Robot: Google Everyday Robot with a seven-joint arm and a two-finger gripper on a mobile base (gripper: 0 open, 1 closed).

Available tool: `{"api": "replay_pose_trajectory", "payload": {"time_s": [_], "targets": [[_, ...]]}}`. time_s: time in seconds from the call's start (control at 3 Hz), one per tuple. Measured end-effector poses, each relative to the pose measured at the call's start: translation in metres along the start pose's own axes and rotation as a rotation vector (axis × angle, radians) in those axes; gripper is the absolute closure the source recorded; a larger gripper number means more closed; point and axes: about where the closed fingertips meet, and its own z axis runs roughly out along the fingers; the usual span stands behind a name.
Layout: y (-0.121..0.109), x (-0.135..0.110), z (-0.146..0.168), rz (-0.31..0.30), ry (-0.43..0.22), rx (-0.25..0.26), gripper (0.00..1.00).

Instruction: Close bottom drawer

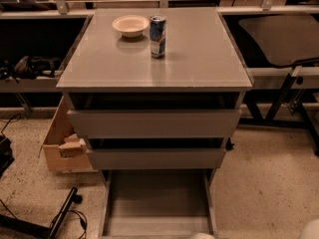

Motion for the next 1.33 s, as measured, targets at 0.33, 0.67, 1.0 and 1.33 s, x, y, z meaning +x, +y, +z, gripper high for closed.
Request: {"api": "replay_pose_trajectory", "payload": {"time_s": [0.33, 0.67, 1.0, 1.33], "targets": [[-0.022, -0.015, -0.012, -0.012, -0.01, 0.076, 1.0], [-0.022, -0.015, -0.011, -0.012, -0.01, 0.076, 1.0], [-0.023, -0.024, -0.002, -0.021, -0.04, 0.079, 1.0], [-0.043, -0.038, 0.01, -0.052, -0.072, 0.118, 1.0]]}}
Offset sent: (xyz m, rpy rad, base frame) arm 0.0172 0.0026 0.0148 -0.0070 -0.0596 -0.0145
